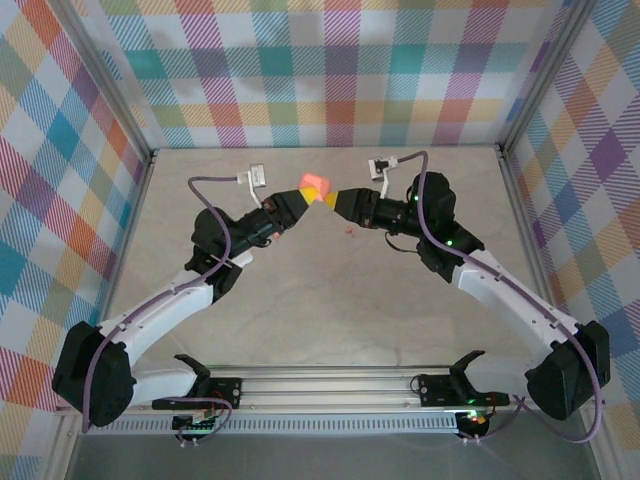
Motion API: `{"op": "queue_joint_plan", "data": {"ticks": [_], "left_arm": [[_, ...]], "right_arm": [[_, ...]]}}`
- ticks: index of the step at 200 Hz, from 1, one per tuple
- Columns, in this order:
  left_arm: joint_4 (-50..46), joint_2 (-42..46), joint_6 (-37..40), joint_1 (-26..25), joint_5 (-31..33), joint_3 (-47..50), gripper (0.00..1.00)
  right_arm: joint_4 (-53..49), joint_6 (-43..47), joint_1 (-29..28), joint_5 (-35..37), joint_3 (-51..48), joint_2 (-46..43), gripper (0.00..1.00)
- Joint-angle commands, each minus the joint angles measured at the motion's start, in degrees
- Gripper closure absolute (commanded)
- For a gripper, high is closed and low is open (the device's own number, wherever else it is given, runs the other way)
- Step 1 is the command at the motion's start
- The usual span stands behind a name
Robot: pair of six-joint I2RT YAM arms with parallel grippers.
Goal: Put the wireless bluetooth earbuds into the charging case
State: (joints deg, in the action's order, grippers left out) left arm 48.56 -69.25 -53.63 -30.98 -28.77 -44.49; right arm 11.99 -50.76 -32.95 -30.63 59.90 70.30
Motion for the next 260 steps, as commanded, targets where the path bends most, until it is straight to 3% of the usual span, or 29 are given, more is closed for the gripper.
{"op": "queue_joint_plan", "data": {"ticks": [1,42,101,131,197,222,260], "left_arm": [[6.5,0.9,-3.3,-0.3,0.1,1.9,1.00],[6.0,3.0,-3.5,-0.8,1.6,3.7,1.00],[4.8,4.1,-3.9,-1.0,1.1,3.6,1.00],[4.1,3.4,-4.1,-1.0,0.1,3.0,1.00],[-9.0,5.6,5.1,0.3,-5.8,-2.0,0.42],[-16.8,6.0,10.8,1.6,-7.8,-5.6,0.35],[-22.0,2.6,13.3,4.7,-12.8,-9.1,0.32]], "right_arm": [[4.7,-1.7,0.4,-3.2,1.2,1.5,0.57],[7.4,-4.1,0.5,-6.0,3.0,4.3,0.58],[9.2,-6.2,0.7,-7.0,5.1,6.5,0.72],[13.9,-7.0,0.9,-11.1,6.1,8.4,0.84],[-1.0,8.2,1.4,-13.8,9.5,5.1,0.93],[-4.8,12.2,2.6,-14.6,7.9,3.7,0.94],[-5.2,14.3,4.6,-16.4,6.0,1.5,0.94]]}}
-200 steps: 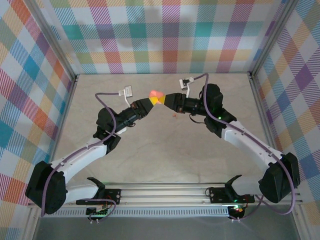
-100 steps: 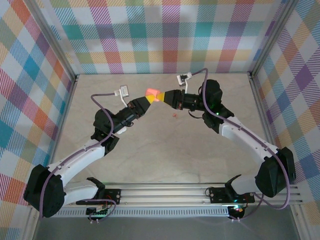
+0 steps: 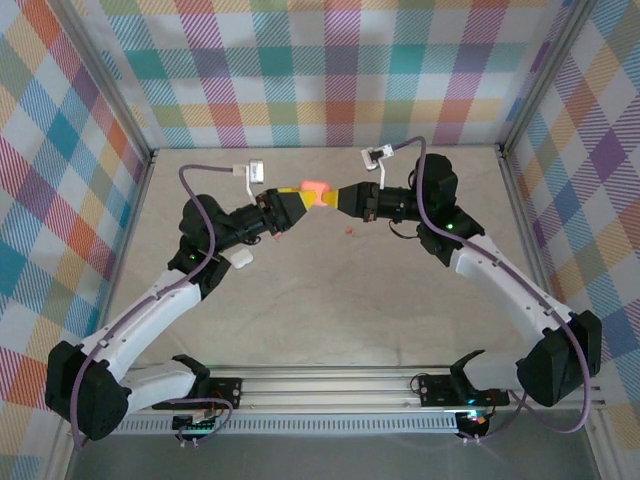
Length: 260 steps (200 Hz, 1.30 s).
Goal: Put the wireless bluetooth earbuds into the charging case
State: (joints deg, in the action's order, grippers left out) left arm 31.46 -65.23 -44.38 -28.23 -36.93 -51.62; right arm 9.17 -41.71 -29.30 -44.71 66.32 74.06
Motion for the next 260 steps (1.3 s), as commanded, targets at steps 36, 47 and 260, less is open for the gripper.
{"op": "queue_joint_plan", "data": {"ticks": [36,47,260], "left_arm": [[-6.6,-1.0,7.7,5.3,-9.3,-1.0,0.32],[-8.1,-0.6,10.2,5.7,-11.2,-1.2,0.32],[0.1,-4.0,10.4,1.9,-17.8,0.1,0.50]], "right_arm": [[-8.1,13.2,1.1,-5.1,0.9,-3.5,0.93],[-11.8,16.8,1.1,-5.6,2.3,-3.4,0.93],[-8.8,22.5,1.6,-5.7,-1.4,-2.9,0.94]]}}
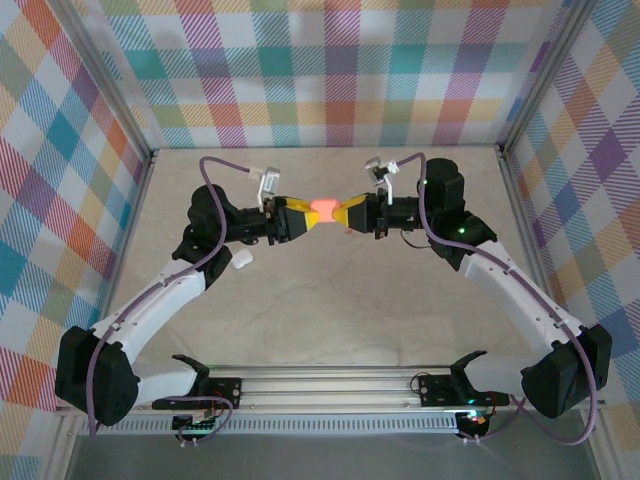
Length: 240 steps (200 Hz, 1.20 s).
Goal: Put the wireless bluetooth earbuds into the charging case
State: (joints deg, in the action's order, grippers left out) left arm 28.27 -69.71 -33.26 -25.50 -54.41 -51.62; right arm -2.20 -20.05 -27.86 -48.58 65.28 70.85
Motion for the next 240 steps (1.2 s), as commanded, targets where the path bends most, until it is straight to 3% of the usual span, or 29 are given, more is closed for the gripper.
{"op": "queue_joint_plan", "data": {"ticks": [1,45,123,158,167,179,198,240], "left_arm": [[3.2,0.5,-0.7,-0.9,-0.3,0.1,0.50],[1.0,0.3,0.4,-1.6,0.0,-0.8,0.62],[0.3,0.6,0.5,-2.2,1.7,-1.2,0.64],[-0.2,0.8,1.1,-2.3,2.2,-1.1,0.87],[-1.6,1.4,2.6,-2.3,2.9,-1.1,0.92],[-5.3,2.5,6.4,-2.5,4.4,-1.1,1.00],[-11.9,5.5,14.6,-2.9,7.4,-0.5,1.00],[-26.4,11.8,33.3,-3.0,10.7,0.9,1.00]], "right_arm": [[2.6,0.8,0.2,-1.8,-0.3,0.3,0.94],[3.5,-0.1,0.2,-2.0,0.4,1.0,0.94],[3.1,-0.2,0.2,-2.3,-0.4,1.0,0.95],[3.0,-0.4,0.2,-2.7,-0.4,1.0,0.94],[2.4,-0.3,0.2,-2.5,-0.2,1.0,0.89],[1.3,0.0,0.2,-1.5,0.2,0.8,0.71],[-1.2,1.3,0.1,0.4,1.1,-0.3,0.50],[-11.5,7.3,0.2,2.8,5.8,-2.5,0.40]]}}
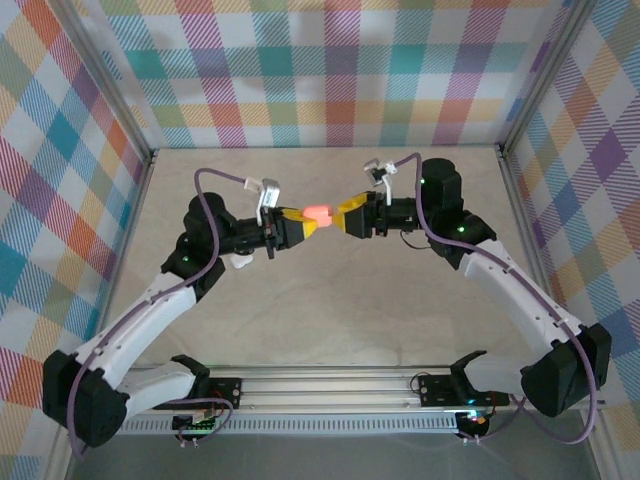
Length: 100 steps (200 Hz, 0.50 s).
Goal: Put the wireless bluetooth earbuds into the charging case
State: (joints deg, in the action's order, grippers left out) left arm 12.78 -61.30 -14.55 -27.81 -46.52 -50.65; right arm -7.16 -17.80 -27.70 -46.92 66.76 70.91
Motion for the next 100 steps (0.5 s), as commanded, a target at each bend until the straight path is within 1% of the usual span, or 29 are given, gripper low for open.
{"op": "queue_joint_plan", "data": {"ticks": [1,20,34,42,53,62,71,91,100], "left_arm": [[-11.3,3.5,14.9,-0.7,2.8,-0.2,1.00],[-18.8,4.0,19.6,-0.7,3.7,-1.6,1.00],[-20.4,4.2,22.1,-0.7,1.2,-1.3,1.00],[-20.2,4.4,23.2,-0.7,-0.7,-0.8,1.00],[-19.4,4.7,23.5,-0.7,-1.5,0.3,1.00],[-18.8,5.0,23.5,-0.7,-1.7,0.9,1.00],[-18.2,5.4,23.6,-0.7,-2.0,1.6,1.00],[-15.9,6.0,23.1,-0.7,-3.0,3.0,1.00],[-14.5,6.0,22.4,-0.7,-4.6,3.6,1.00]], "right_arm": [[-6.8,5.2,0.0,1.2,4.4,-2.6,0.39],[-9.3,8.1,0.0,1.0,5.0,-3.1,0.36],[-9.4,9.7,0.0,0.4,4.3,-3.4,0.36],[-9.4,10.2,-0.1,0.3,3.9,-3.4,0.36],[-9.9,11.6,-1.1,0.8,3.5,-3.3,0.36],[-11.5,14.5,-3.0,2.5,3.4,-3.1,0.36],[-13.9,17.7,-5.1,4.5,3.6,-2.7,0.33],[-17.0,20.0,-6.8,3.5,4.1,-0.3,0.30],[-18.1,20.7,-7.2,2.9,4.4,0.8,0.29]]}}
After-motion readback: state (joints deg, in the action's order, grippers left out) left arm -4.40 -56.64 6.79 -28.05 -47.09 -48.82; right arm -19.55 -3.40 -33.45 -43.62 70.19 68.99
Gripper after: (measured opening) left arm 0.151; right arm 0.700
